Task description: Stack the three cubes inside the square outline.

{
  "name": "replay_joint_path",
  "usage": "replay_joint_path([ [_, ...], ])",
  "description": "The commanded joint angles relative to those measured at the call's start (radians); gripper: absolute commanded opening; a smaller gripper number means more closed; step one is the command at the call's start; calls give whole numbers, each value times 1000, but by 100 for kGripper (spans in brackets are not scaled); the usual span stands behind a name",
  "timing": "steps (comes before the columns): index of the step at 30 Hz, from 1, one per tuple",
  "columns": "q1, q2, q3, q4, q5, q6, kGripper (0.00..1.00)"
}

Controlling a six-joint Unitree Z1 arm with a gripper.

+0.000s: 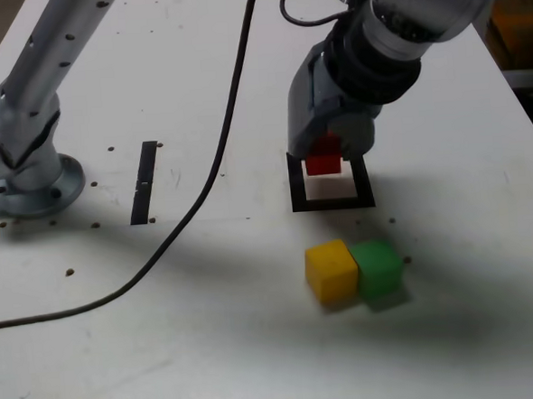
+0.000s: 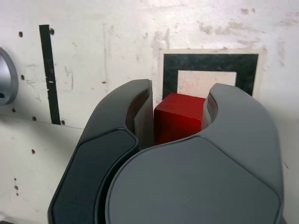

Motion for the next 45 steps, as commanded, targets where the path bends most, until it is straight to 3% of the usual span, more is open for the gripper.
replay_joint_path([
  [1, 9, -11, 15, 4, -10, -3, 0],
  [10, 22, 2, 52, -65, -40, -3, 0],
  [26, 36, 30, 58, -110, -29, 23, 2],
  [29, 40, 28, 57, -109, -33, 34, 15],
  [33, 43, 25, 58, -110, -25, 42, 54],
  [37, 43, 20, 63, -108, -15, 40, 82],
  [41, 43, -7, 76, -92, 2, 29, 97],
  [45, 43, -58, 94, -91, 18, 40, 98],
])
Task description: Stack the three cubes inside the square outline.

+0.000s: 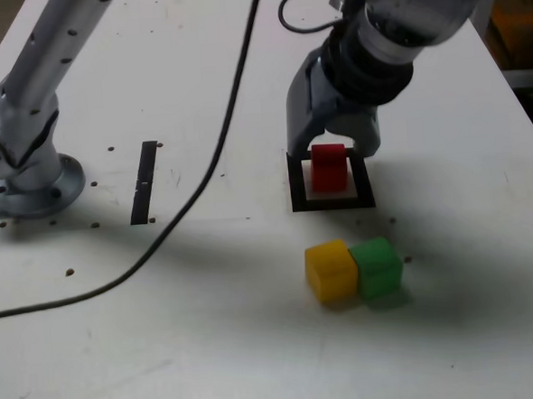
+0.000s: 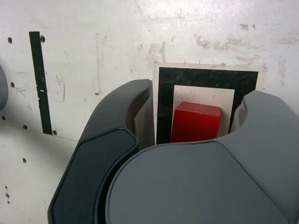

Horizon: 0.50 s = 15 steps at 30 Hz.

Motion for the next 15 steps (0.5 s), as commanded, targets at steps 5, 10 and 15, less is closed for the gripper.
replay_joint_path([
  [5, -8, -94, 33, 0, 0, 65, 99],
  [10, -61, -180, 93, -1, -12, 161, 99],
  [15, -132, -262, 179, -5, -35, 270, 99],
])
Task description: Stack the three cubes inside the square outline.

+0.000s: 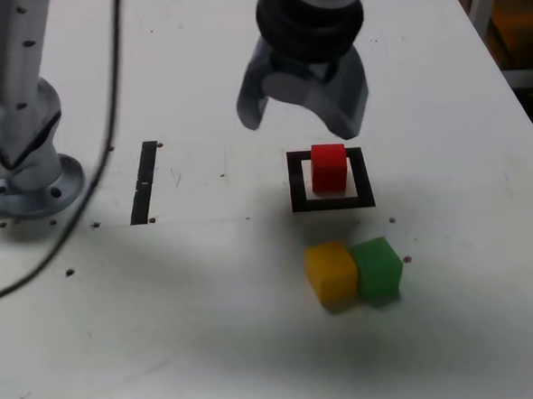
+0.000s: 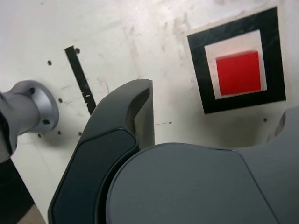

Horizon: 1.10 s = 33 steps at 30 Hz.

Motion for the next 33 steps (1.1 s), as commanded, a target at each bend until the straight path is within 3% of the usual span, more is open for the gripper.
replay_joint_path([
  [1, -32, -38, 42, 1, -16, 45, 99],
  [6, -143, -69, 145, -3, -77, 183, 99],
  [11, -294, -84, 181, -23, -74, 272, 99],
  [16, -390, -79, 152, -74, -76, 278, 99],
  [25, -447, 44, 37, -109, -58, 363, 100],
  [33, -460, 148, -62, -93, -80, 402, 100],
])
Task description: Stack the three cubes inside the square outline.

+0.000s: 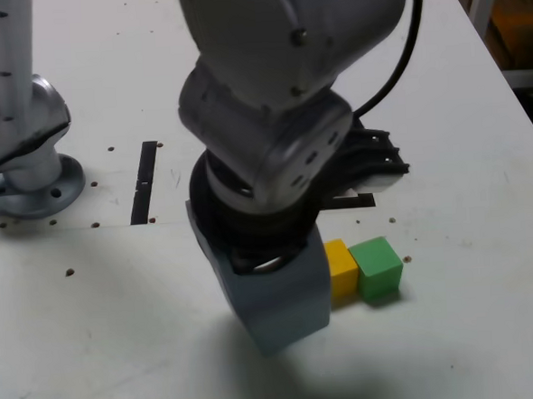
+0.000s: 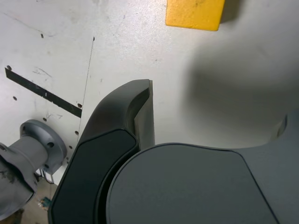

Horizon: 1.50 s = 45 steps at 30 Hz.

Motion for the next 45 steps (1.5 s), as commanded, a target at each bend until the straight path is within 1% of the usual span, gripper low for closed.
replay_joint_path([
  [1, -1, 27, -26, 8, -1, 8, 100],
  [3, -1, 57, -63, 19, 14, 19, 100],
  [7, 8, 102, -105, 35, 77, 48, 100],
  [15, 37, 110, -100, 67, 166, 68, 100],
  [19, 39, 111, -86, 79, 198, 66, 100],
  [22, 41, 117, -76, 73, 206, 65, 100],
  [25, 46, 114, -47, 35, 204, 65, 99],
  [31, 68, 59, 101, -130, 180, 80, 100],
  [35, 75, 25, 186, -226, 184, 108, 100],
  [38, 76, 11, 213, -245, 198, 126, 100],
  [45, 71, 8, 209, -233, 228, 153, 99],
])
